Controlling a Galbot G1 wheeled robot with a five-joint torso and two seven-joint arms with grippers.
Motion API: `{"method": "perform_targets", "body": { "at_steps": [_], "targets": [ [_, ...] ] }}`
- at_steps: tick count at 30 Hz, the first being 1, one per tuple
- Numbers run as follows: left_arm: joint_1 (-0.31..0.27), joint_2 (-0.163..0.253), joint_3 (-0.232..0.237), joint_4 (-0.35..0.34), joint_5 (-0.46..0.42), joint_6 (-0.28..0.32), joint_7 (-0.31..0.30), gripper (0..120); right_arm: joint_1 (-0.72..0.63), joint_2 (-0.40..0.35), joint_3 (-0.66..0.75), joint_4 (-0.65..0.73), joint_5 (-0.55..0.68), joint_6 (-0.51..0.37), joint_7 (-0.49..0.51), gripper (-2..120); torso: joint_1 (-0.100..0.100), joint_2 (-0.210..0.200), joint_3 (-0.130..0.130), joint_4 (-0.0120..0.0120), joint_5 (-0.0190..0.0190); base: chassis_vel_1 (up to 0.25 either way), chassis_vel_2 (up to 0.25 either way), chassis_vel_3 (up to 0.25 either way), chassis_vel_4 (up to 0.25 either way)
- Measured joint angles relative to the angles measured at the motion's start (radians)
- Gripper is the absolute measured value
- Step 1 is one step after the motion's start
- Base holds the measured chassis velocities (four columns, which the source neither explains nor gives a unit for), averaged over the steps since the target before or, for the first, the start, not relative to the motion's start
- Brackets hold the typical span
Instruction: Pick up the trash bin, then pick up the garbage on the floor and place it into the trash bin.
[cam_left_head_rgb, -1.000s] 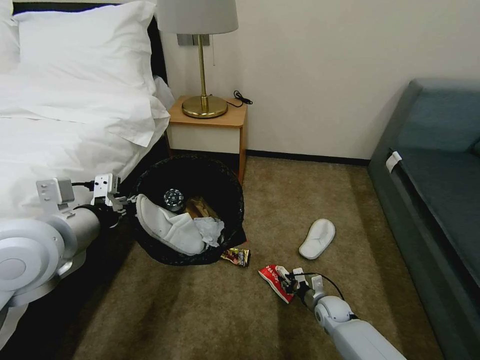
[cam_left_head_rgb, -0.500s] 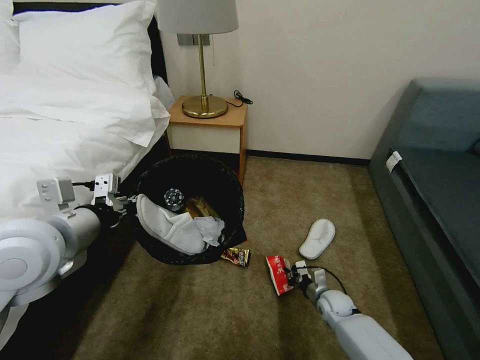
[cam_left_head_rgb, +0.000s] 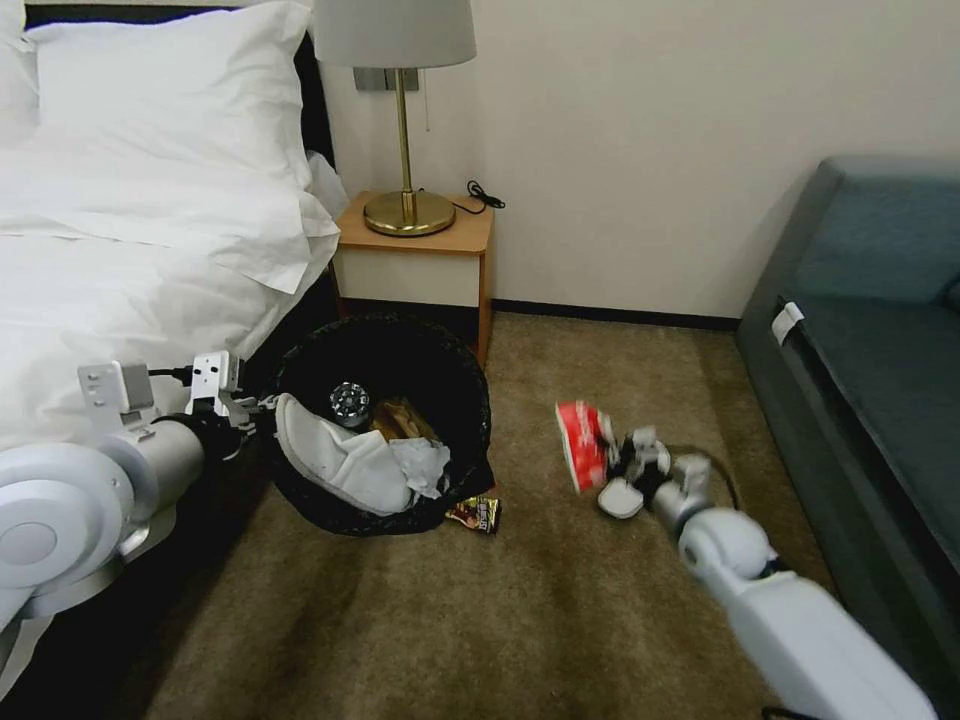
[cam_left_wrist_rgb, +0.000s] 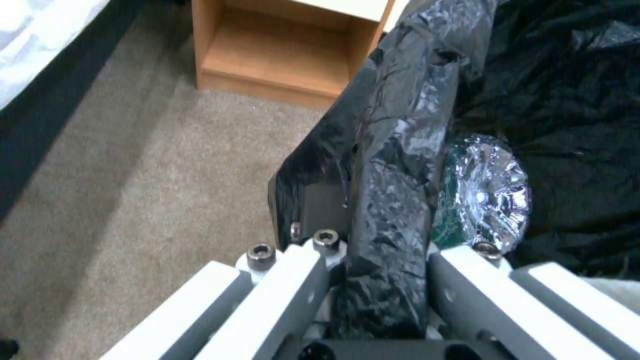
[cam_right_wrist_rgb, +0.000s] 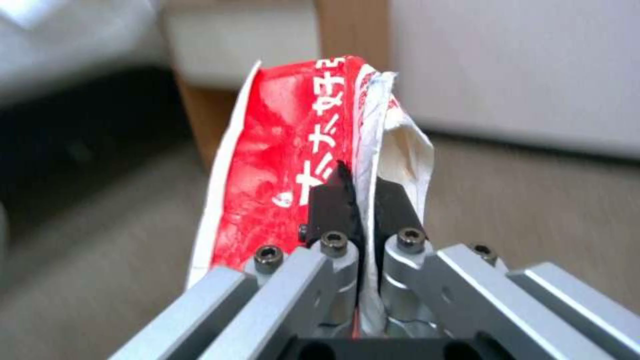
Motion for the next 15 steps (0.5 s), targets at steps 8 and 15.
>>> {"method": "perform_targets", "body": {
  "at_steps": [8,15],
  "targets": [
    [0.006,0.007,0.022,-0.012,-0.007,0.0,-0.006,1,0.137,-0.053,0.015,0.2,0.156,-0.084,0.016,0,0.0,0.0,0.0,-0.0002,0.0003,0.0,0.0,0.0,0.0],
    [0.002,0.012,0.046,-0.005,-0.007,0.0,-0.002,1,0.303,-0.054,-0.038,0.299,0.25,-0.134,0.009,0,0.0,0.0,0.0,0.0002,-0.0005,0.0,0.0,0.0,0.0]
  ]
}}
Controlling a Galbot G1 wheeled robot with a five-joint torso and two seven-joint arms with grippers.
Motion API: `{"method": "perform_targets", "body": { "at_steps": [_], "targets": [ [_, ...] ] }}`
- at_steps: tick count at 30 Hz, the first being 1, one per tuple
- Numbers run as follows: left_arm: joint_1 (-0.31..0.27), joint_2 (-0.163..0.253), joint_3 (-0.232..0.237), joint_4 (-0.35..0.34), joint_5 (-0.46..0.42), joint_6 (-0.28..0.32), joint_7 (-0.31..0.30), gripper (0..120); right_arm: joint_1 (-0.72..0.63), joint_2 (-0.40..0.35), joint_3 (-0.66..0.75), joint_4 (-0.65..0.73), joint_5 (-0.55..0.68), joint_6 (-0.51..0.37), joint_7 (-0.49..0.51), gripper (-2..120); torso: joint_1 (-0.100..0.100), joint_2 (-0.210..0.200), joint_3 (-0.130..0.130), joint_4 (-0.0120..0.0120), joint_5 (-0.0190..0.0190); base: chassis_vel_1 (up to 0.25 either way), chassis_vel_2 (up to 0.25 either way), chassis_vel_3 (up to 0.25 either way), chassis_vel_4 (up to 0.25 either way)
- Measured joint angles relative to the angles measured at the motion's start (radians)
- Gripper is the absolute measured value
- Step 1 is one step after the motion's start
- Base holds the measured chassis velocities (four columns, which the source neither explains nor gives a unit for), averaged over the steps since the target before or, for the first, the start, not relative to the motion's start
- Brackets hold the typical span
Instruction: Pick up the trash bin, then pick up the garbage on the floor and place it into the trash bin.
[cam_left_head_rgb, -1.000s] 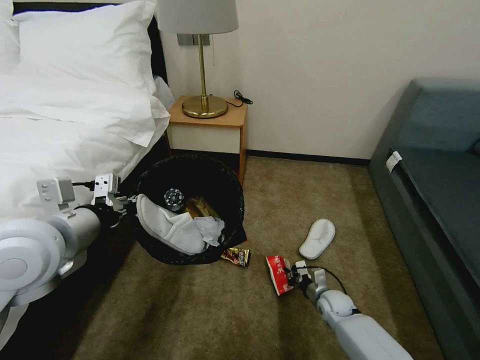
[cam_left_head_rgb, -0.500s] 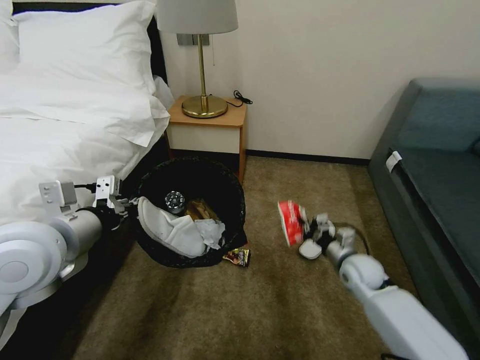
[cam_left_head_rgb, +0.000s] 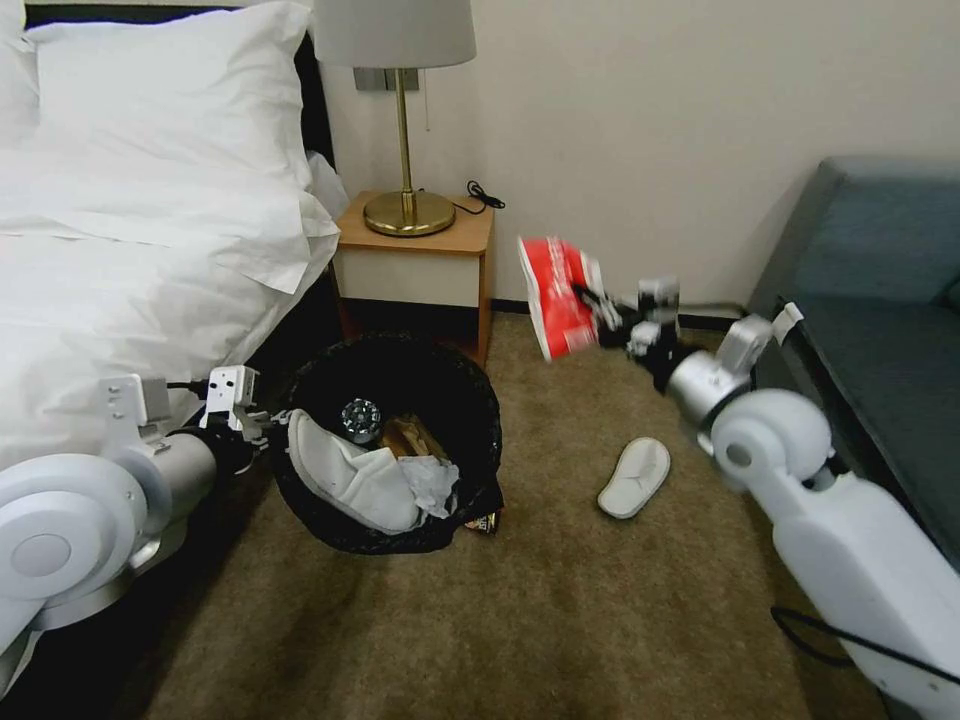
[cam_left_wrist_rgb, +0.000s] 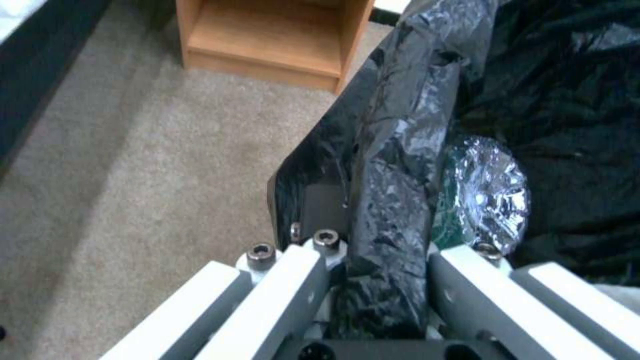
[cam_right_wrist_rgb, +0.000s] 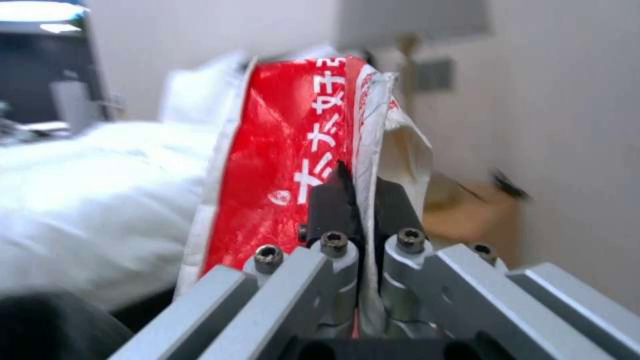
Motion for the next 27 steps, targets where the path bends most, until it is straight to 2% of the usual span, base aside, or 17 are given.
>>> {"method": "perform_targets", "body": {
  "at_steps": [2,8,20,27],
  "targets": [
    [0.0,0.001,0.013,-0.004,0.0,0.0,0.001,1,0.043,0.01,-0.027,0.015,0.023,-0.014,-0.006,0,0.0,0.0,0.0,-0.0001,0.0006,0.0,0.0,0.0,0.0],
    [0.004,0.007,0.016,-0.011,-0.003,0.0,-0.002,1,0.091,0.019,-0.088,0.07,0.07,-0.047,-0.011,0,0.0,0.0,0.0,0.0,0.0004,0.0,0.0,0.0,0.0],
    [-0.012,-0.002,0.028,0.0,-0.011,0.0,-0.001,1,0.109,0.019,-0.27,0.135,0.073,-0.056,-0.01,0,0.0,0.0,0.0,-0.0002,0.0005,0.0,0.0,0.0,0.0],
    [-0.007,-0.002,0.02,0.001,-0.014,0.0,-0.002,1,0.078,0.008,-0.319,0.143,0.044,-0.057,-0.016,0,0.0,0.0,0.0,-0.0002,0.0006,0.0,0.0,0.0,0.0]
  ]
}}
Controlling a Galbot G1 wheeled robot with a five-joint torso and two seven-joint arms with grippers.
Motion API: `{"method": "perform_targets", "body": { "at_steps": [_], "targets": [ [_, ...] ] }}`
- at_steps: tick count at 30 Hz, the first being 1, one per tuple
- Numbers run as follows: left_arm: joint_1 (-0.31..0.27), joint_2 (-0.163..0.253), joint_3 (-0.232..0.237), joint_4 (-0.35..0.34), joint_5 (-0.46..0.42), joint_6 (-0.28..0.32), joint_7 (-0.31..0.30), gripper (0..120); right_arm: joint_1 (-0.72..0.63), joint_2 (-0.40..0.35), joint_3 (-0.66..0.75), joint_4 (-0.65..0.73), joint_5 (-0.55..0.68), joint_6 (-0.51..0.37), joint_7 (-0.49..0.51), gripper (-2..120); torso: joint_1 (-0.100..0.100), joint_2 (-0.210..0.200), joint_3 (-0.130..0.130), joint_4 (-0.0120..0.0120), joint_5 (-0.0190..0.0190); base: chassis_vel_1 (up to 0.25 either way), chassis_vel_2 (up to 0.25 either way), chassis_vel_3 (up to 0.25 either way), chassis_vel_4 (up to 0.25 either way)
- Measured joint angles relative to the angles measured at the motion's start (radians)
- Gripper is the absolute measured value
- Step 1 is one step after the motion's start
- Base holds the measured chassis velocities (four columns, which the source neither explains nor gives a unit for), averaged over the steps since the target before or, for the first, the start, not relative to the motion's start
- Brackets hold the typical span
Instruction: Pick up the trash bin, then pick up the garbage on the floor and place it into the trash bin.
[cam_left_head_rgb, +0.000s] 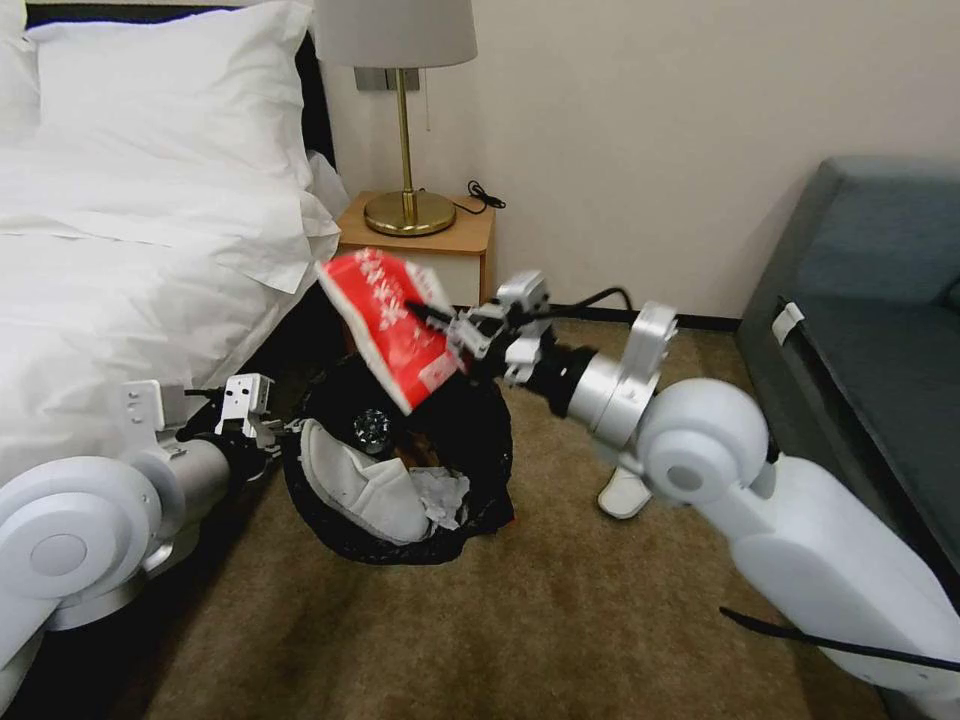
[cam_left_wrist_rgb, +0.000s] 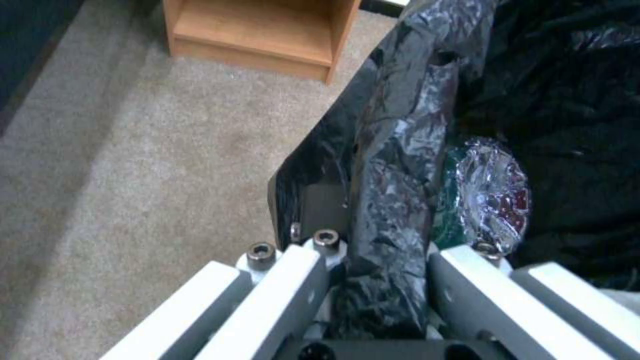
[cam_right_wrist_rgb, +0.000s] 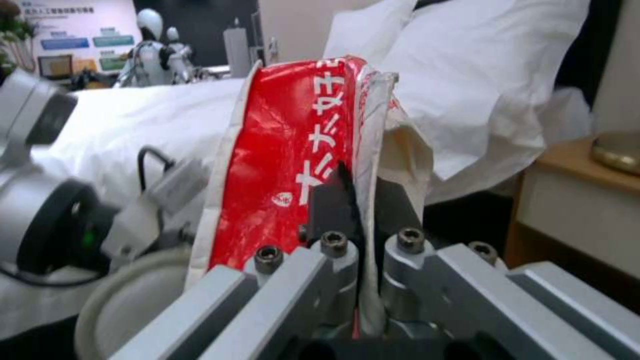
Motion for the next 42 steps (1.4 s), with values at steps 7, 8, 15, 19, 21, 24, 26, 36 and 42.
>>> {"method": "perform_targets", "body": {
  "at_steps": [7,8,15,19,21,24,26,36,42],
  "targets": [
    [-0.001,0.003,-0.006,-0.005,0.002,0.0,-0.001,1,-0.018,-0.007,-0.01,0.01,-0.011,-0.006,-0.009,17,0.0,0.0,0.0,0.0,0.0,0.0,0.0,0.0,0.0],
    [-0.001,0.003,-0.006,-0.005,0.002,0.0,-0.001,1,-0.018,-0.007,-0.01,0.01,-0.011,-0.006,-0.009,17,0.0,0.0,0.0,0.0,0.0,0.0,0.0,0.0,0.0],
    [-0.003,0.006,-0.012,-0.005,-0.003,0.0,0.0,1,-0.015,-0.001,-0.015,0.006,-0.023,-0.006,-0.008,45,0.0,0.0,0.0,0.0,0.0,0.0,0.0,0.0,0.0],
    [-0.004,0.005,-0.013,-0.005,-0.004,0.0,0.0,1,-0.017,-0.001,-0.016,0.007,-0.023,-0.006,-0.006,60,0.0,0.0,0.0,0.0,0.0,0.0,0.0,0.0,0.0],
    [-0.005,0.005,-0.013,-0.005,-0.004,0.0,0.001,1,-0.018,-0.001,-0.016,0.007,-0.023,-0.005,-0.005,67,0.0,0.0,0.0,0.0,0.0,0.0,0.0,0.0,0.0],
    [-0.007,0.006,-0.014,-0.004,-0.005,0.0,0.002,1,-0.018,0.0,-0.018,0.007,-0.024,-0.004,-0.003,79,0.0,0.0,0.0,0.0,0.0,0.0,0.0,0.0,0.0],
    [-0.008,0.006,-0.014,-0.004,-0.005,0.0,0.002,1,-0.018,0.0,-0.018,0.007,-0.025,-0.003,-0.002,82,0.0,0.0,0.0,0.0,0.0,0.0,0.0,0.0,0.0],
    [-0.008,0.005,-0.017,-0.004,-0.005,0.0,0.003,1,-0.011,0.0,-0.002,0.021,-0.007,0.002,0.021,100,0.0,0.0,0.0,0.0,0.0,0.0,0.0,0.0,0.0],
    [-0.009,0.008,-0.02,-0.004,-0.005,0.0,0.003,1,-0.012,0.0,0.001,0.026,-0.007,0.003,0.026,100,0.0,0.0,0.0,-0.0001,0.0001,0.0,0.0,0.0,0.0]
  ]
}}
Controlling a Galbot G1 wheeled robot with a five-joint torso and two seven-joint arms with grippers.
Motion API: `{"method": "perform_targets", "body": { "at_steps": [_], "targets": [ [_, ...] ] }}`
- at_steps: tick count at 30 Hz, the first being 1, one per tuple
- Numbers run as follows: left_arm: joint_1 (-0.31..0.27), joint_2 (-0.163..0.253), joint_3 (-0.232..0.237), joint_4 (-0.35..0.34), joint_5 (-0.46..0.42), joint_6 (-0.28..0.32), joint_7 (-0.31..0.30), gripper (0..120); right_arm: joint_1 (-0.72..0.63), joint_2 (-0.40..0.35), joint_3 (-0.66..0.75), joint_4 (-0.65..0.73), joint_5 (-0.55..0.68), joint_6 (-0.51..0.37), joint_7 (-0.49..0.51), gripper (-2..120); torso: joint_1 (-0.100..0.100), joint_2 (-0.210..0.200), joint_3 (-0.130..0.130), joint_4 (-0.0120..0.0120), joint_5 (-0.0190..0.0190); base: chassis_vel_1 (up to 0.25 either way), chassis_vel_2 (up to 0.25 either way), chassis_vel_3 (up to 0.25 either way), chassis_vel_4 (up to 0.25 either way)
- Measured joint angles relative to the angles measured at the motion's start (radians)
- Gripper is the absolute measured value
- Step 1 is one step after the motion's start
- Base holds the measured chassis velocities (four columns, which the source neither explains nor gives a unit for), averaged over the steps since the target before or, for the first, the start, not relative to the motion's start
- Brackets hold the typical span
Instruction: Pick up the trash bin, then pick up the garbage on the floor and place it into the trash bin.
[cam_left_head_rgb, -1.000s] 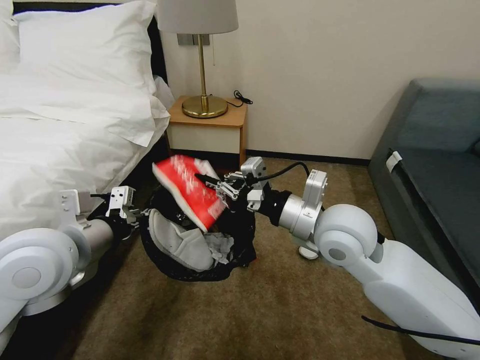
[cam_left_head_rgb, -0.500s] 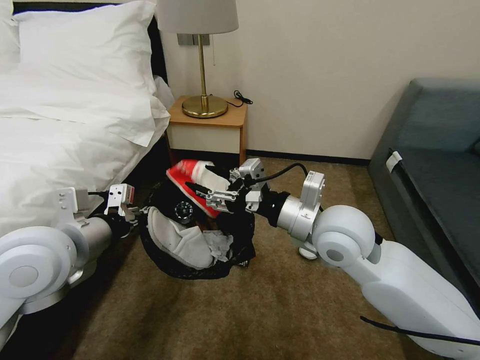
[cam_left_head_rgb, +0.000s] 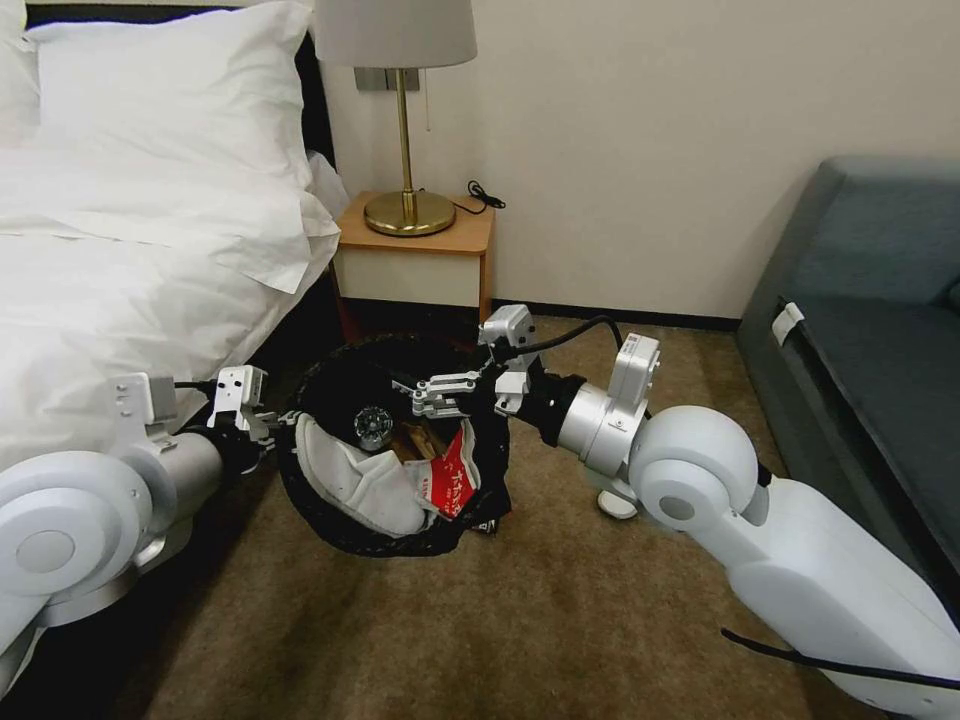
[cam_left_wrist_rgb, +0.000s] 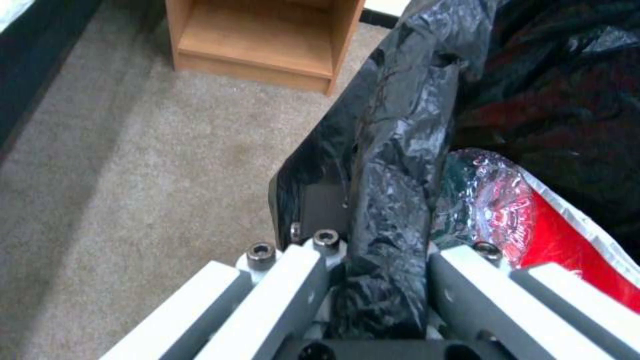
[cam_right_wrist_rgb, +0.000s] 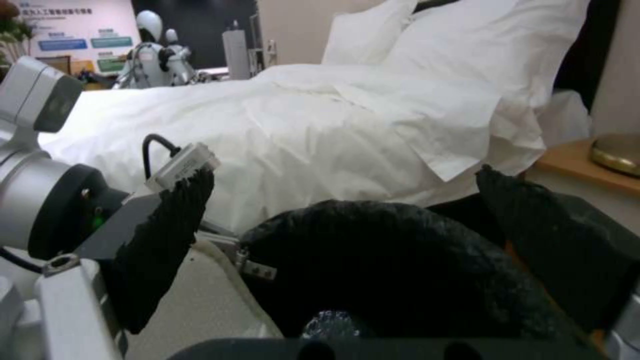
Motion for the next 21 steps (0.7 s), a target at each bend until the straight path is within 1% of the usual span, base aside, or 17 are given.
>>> {"method": "perform_targets", "body": {
  "at_steps": [5,8,9,11,12,13,14,18,20,21],
  "targets": [
    [0.002,-0.001,-0.005,0.003,0.001,0.0,0.0,1,0.009,0.008,0.031,-0.002,0.014,0.012,0.04,100,0.0,0.0,0.0,0.0001,0.0,0.0,0.0,0.0,0.0],
    [0.003,-0.006,-0.011,0.004,0.002,0.0,0.0,1,0.017,0.004,0.082,-0.009,0.042,0.035,0.104,100,0.0,0.0,0.0,0.0001,0.0,0.0,0.0,0.0,0.0],
    [0.003,-0.006,-0.011,0.004,0.002,0.0,0.0,1,0.017,0.004,0.082,-0.009,0.042,0.035,0.104,100,0.0,0.0,0.0,0.0001,0.0,0.0,0.0,0.0,0.0],
    [0.002,-0.01,-0.015,0.004,0.004,0.0,-0.002,1,0.015,-0.006,0.119,-0.024,0.052,0.062,0.169,100,0.0,0.0,0.0,0.0,0.0,0.0,0.0,0.0,0.0],
    [0.002,-0.01,-0.015,0.004,0.004,0.0,-0.002,1,0.015,-0.006,0.119,-0.024,0.052,0.062,0.169,100,0.0,0.0,0.0,0.0,0.0,0.0,0.0,0.0,0.0],
    [0.003,-0.013,-0.019,0.004,0.004,0.0,-0.003,1,0.011,-0.01,0.136,-0.031,0.061,0.072,0.212,100,0.0,0.0,0.0,0.0,0.0,0.0,0.0,0.0,0.0],
    [0.004,-0.014,-0.022,0.004,0.004,0.0,-0.004,1,0.006,-0.012,0.147,-0.034,0.067,0.075,0.234,100,0.0,0.0,0.0,0.0001,0.0,0.0,0.0,0.0,0.0],
    [0.01,-0.017,-0.038,0.002,0.003,0.0,-0.011,1,-0.023,-0.021,0.2,-0.046,0.074,0.076,0.27,100,0.0,0.0,0.0,0.0001,0.0,0.0,0.0,0.0,0.0],
    [0.01,-0.02,-0.05,0.001,0.002,0.0,-0.015,1,-0.064,-0.028,0.249,-0.056,0.066,0.073,0.296,100,0.0,0.0,0.0,-0.0001,0.0001,0.0,0.0,0.0,0.0],
    [0.01,-0.02,-0.05,0.001,0.002,0.0,-0.015,1,-0.064,-0.028,0.249,-0.056,0.066,0.073,0.296,100,0.0,0.0,0.0,-0.0001,0.0001,0.0,0.0,0.0,0.0]
  ]
}}
